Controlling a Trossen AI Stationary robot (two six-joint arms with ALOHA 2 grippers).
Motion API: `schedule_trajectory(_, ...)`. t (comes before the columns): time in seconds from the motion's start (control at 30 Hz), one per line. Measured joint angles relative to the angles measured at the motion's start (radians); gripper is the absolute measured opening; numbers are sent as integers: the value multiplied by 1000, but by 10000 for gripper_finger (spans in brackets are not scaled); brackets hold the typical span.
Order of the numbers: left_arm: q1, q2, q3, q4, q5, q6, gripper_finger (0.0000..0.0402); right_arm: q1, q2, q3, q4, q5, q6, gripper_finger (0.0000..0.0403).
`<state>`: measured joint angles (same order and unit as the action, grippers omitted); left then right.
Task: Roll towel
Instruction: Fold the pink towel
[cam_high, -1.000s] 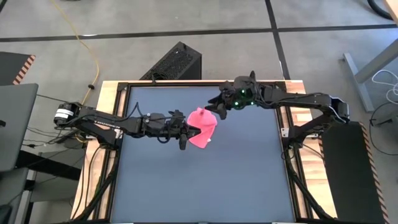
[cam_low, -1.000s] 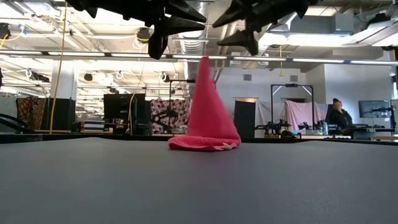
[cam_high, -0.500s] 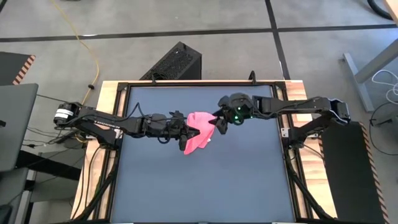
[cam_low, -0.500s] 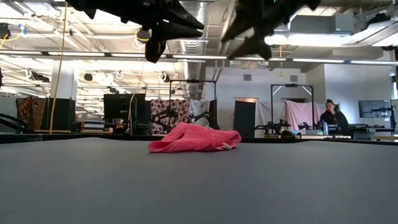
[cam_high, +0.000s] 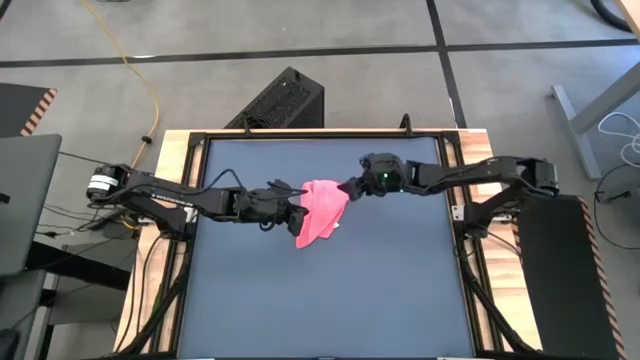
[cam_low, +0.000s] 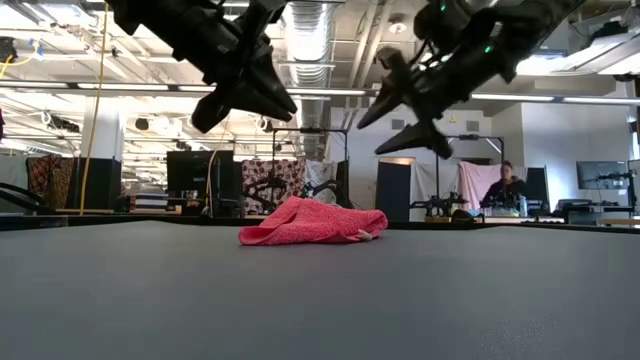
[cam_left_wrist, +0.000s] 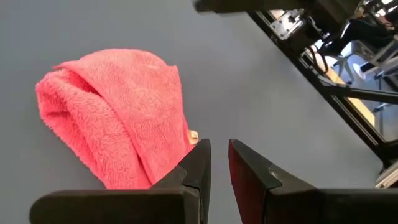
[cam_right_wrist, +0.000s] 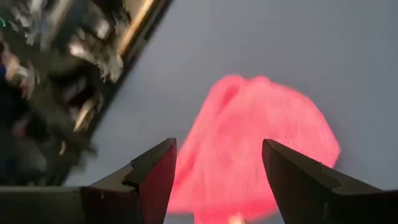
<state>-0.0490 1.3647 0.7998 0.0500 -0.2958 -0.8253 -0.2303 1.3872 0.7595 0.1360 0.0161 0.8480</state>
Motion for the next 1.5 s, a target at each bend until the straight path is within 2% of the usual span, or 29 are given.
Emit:
schedule_trajectory(0.23,0,0,0,-39,-1,-45,45,-42,205,96,35,-130,71,265)
schedule_trajectory(0.5,-23,0,0,-67,2,-53,45,-74,405,309,7,-222,90,265)
schedule_trajectory(0.73,-48,0,0,-72,1,-54,45,-102,501,509,-296,-232,-40,265)
schedule_trajectory(0.93,-65,0,0,-91,-7,-55,45,-97,516,522,-366,-225,-63,265)
schedule_trajectory(1.33,-70,0,0,-91,-8,-52,45,-96,516,522,-359,-110,-31,265)
schedule_trajectory(1.5,-70,0,0,-91,-8,-44,45,-84,516,522,-360,-98,16,265)
